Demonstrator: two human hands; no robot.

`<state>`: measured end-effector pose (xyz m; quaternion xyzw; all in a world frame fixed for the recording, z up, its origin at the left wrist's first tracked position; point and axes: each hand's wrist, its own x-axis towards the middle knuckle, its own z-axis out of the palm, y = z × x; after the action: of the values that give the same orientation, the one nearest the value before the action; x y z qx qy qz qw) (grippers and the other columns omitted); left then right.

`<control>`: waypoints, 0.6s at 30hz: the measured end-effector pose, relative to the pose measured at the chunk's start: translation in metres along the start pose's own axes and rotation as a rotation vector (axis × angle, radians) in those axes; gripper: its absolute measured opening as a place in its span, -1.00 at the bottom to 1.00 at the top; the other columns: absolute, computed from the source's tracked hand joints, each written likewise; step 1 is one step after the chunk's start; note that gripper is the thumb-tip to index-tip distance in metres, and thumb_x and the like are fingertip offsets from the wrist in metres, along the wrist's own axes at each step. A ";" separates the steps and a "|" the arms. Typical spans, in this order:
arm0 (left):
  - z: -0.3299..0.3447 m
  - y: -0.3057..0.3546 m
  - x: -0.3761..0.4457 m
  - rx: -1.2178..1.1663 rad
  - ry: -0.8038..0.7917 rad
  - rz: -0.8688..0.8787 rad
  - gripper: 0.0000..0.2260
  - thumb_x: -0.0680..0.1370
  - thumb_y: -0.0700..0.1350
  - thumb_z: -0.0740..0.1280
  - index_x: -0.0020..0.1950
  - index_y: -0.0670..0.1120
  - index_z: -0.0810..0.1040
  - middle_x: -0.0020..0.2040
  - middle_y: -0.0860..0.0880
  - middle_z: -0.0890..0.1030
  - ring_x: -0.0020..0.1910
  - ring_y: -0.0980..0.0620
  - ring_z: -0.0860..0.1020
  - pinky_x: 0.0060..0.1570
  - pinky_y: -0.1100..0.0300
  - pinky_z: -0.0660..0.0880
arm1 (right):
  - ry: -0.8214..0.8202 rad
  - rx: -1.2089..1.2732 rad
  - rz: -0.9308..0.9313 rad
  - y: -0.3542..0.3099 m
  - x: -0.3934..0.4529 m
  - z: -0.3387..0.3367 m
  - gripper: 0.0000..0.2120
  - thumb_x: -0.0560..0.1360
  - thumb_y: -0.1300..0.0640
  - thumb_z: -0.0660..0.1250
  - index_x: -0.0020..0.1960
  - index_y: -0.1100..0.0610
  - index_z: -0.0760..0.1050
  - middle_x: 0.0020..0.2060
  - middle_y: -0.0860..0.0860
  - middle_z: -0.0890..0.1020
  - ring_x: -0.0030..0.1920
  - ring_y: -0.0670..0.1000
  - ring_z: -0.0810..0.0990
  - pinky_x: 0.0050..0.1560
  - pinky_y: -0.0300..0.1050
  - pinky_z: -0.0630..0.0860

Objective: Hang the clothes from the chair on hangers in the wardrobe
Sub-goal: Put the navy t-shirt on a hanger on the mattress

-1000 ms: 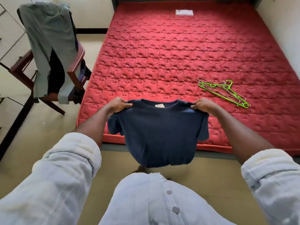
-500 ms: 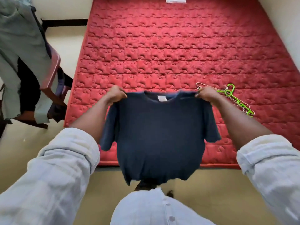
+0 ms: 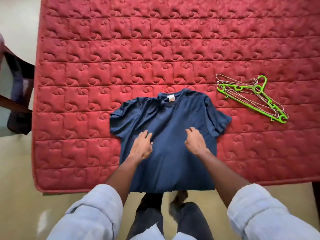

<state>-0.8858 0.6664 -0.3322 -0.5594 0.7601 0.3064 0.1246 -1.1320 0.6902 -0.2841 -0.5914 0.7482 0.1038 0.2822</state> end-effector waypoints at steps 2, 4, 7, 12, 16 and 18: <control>0.012 -0.006 0.017 0.002 0.069 0.015 -0.54 0.61 -0.16 0.22 0.51 -0.21 0.30 0.53 -0.28 0.24 0.51 -0.25 0.23 0.48 -0.08 0.20 | 0.018 0.005 -0.032 0.007 0.011 0.016 -0.67 0.45 0.32 0.22 0.21 0.24 0.45 0.22 0.16 0.45 0.19 0.25 0.46 0.12 0.12 0.42; 0.014 -0.013 0.044 0.002 0.228 0.027 -0.57 0.59 -0.25 0.21 0.47 -0.26 0.35 0.48 -0.33 0.31 0.44 -0.31 0.33 0.43 -0.13 0.28 | 0.079 0.004 -0.093 0.019 0.032 0.032 -0.60 0.43 0.34 0.24 0.27 0.25 0.44 0.30 0.18 0.44 0.23 0.26 0.45 0.13 0.14 0.44; -0.006 -0.025 0.084 -0.031 0.414 -0.124 -0.51 0.49 -0.29 0.16 0.44 -0.24 0.40 0.33 -0.33 0.47 0.27 -0.34 0.46 0.26 -0.16 0.41 | 0.166 -0.015 -0.206 0.032 0.067 0.048 -0.47 0.39 0.36 0.28 0.36 0.27 0.41 0.36 0.22 0.43 0.25 0.25 0.46 0.13 0.16 0.48; -0.037 -0.039 0.133 -0.151 0.406 -0.444 -0.47 0.62 -0.09 0.23 0.57 -0.05 0.19 0.10 -0.34 0.60 0.12 -0.34 0.55 0.11 -0.11 0.45 | 0.215 -0.047 -0.336 0.015 0.114 0.056 -0.39 0.42 0.32 0.27 0.48 0.21 0.30 0.31 0.19 0.43 0.06 0.24 0.50 0.00 0.11 0.48; -0.045 -0.055 0.149 -0.268 0.492 -0.508 -0.72 0.60 -0.10 0.20 0.29 -0.09 0.47 0.10 -0.34 0.60 0.11 -0.34 0.54 0.06 -0.08 0.45 | 0.234 -0.045 -0.274 0.001 0.131 0.060 -0.43 0.44 0.27 0.26 0.45 0.22 0.33 0.23 0.19 0.46 0.02 0.26 0.48 0.01 0.14 0.50; -0.057 -0.066 0.153 -0.448 0.727 -0.612 -0.79 0.58 -0.15 0.18 0.15 -0.15 0.52 0.07 -0.30 0.62 0.07 -0.31 0.55 0.01 -0.05 0.40 | 0.224 -0.037 -0.238 -0.003 0.134 0.059 -0.46 0.44 0.27 0.24 0.43 0.21 0.36 0.26 0.18 0.44 0.05 0.27 0.46 0.04 0.16 0.50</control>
<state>-0.8686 0.5013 -0.3904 -0.8389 0.4719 0.1970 -0.1862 -1.1306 0.6073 -0.4046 -0.6887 0.6977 0.0167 0.1965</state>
